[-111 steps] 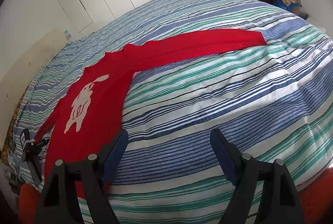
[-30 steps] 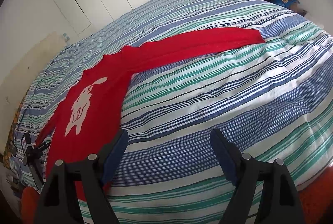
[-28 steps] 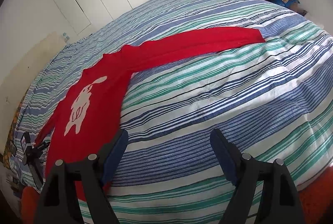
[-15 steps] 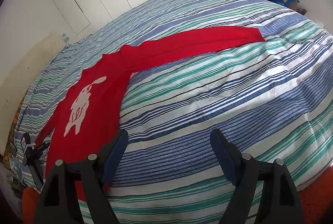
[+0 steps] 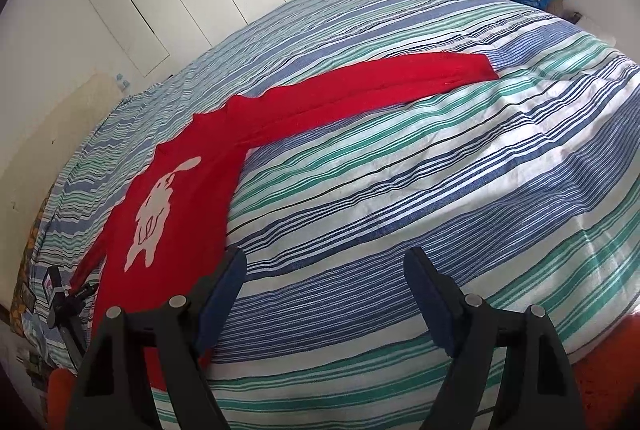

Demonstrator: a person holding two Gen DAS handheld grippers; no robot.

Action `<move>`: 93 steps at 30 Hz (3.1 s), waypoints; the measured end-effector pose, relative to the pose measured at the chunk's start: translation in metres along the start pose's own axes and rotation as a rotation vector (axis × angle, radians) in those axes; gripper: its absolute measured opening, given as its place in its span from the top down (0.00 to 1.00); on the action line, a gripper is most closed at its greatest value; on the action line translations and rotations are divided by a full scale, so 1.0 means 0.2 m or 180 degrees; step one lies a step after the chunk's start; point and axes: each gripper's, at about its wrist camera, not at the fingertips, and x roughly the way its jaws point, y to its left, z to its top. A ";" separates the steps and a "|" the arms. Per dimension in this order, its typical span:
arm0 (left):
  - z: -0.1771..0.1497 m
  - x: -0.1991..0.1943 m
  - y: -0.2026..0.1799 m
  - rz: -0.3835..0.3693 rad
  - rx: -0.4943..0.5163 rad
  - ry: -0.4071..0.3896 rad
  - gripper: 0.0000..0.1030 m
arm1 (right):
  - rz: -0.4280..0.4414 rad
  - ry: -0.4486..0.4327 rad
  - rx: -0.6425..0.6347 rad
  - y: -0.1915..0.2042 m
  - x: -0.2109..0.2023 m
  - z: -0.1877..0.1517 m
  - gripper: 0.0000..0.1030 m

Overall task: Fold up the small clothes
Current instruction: 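Grasp the sleeve cuff with the right gripper and fold it across the body, then grasp the other sleeve cuff with the left gripper and fold it across the body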

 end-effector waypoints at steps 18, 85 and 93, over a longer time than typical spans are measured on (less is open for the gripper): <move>0.00 0.00 0.00 0.0009 0.0004 -0.0002 0.00 | 0.0479 -0.0004 0.1716 -0.59 0.32 0.62 0.22; 0.07 0.06 0.95 -0.1623 -0.2961 -0.0182 0.15 | -0.0227 0.0473 -0.0746 0.22 0.57 0.07 0.27; 0.22 0.13 0.90 -0.1524 -0.2747 -0.0350 0.57 | -0.0259 0.0426 -0.0806 0.23 0.59 0.06 0.24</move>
